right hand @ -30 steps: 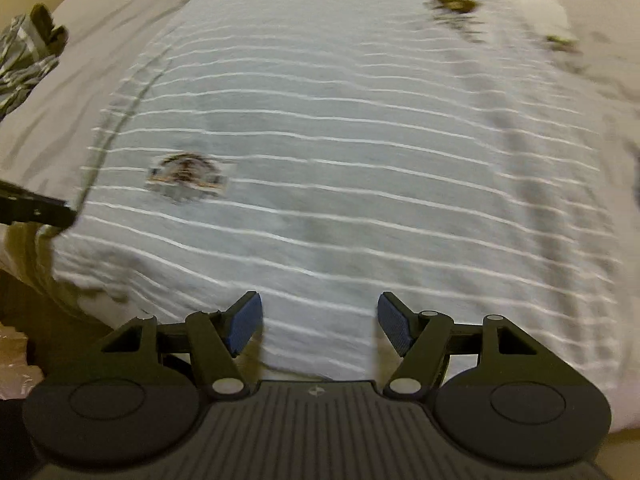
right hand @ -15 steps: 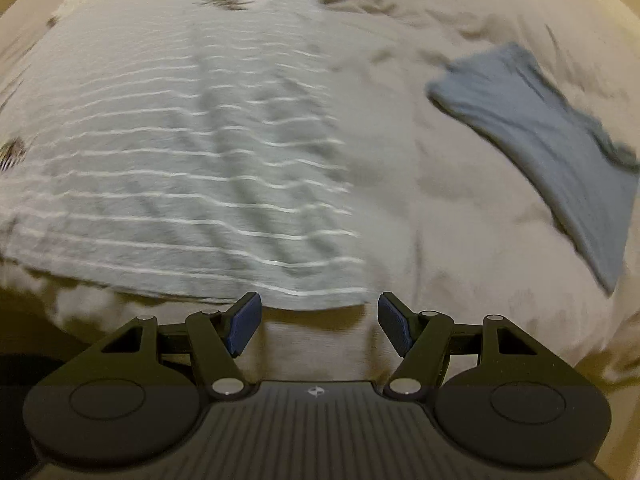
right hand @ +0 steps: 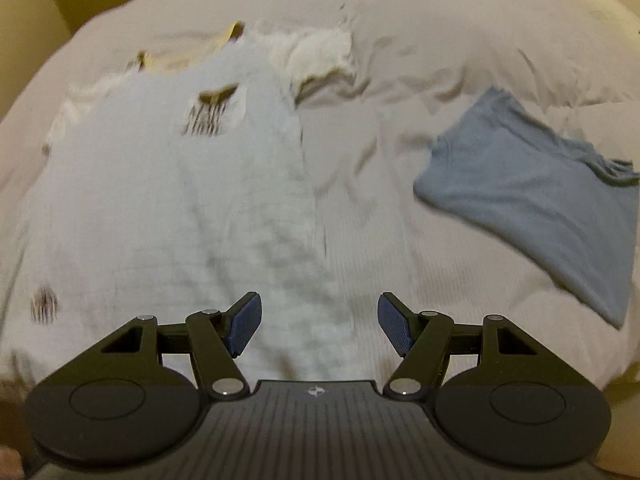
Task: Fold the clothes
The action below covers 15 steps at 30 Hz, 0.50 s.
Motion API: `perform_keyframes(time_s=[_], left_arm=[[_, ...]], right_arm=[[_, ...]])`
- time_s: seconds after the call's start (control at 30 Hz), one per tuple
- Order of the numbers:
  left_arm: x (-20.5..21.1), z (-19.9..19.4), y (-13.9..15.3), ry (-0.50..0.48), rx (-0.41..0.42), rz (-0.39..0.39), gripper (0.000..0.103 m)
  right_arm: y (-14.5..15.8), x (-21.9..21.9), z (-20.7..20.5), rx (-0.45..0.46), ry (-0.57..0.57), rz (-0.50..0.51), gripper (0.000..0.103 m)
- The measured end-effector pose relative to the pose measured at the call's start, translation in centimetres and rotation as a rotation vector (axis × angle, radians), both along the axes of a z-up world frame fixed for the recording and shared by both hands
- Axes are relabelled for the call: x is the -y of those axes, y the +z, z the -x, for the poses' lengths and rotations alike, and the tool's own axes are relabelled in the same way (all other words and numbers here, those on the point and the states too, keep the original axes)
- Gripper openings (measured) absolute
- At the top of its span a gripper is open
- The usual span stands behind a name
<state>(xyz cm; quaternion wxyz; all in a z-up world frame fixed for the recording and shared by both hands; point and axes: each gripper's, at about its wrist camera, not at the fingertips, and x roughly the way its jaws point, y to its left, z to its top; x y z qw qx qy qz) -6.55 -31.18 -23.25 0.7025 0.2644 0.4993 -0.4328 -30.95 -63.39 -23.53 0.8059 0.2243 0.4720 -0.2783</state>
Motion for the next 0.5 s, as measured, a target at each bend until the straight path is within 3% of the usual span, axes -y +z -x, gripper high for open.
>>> perform_keyframes(time_s=[0.2, 0.33, 0.5], left_arm=[[4.2, -1.6, 0.4, -0.012, 0.019, 0.059, 0.033], [6.9, -1.8, 0.7, 0.050, 0.018, 0.067, 0.033], [9.9, -0.6, -0.4, 0.170, 0.012, 0.011, 0.033]], right_arm=[[-0.1, 7.8, -4.8, 0.102, -0.060, -0.018, 0.066], [-0.8, 14.3, -8.6, 0.171, -0.054, -0.052, 0.065], [-5.0, 23.1, -13.3, 0.242, -0.122, -0.210, 0.056]])
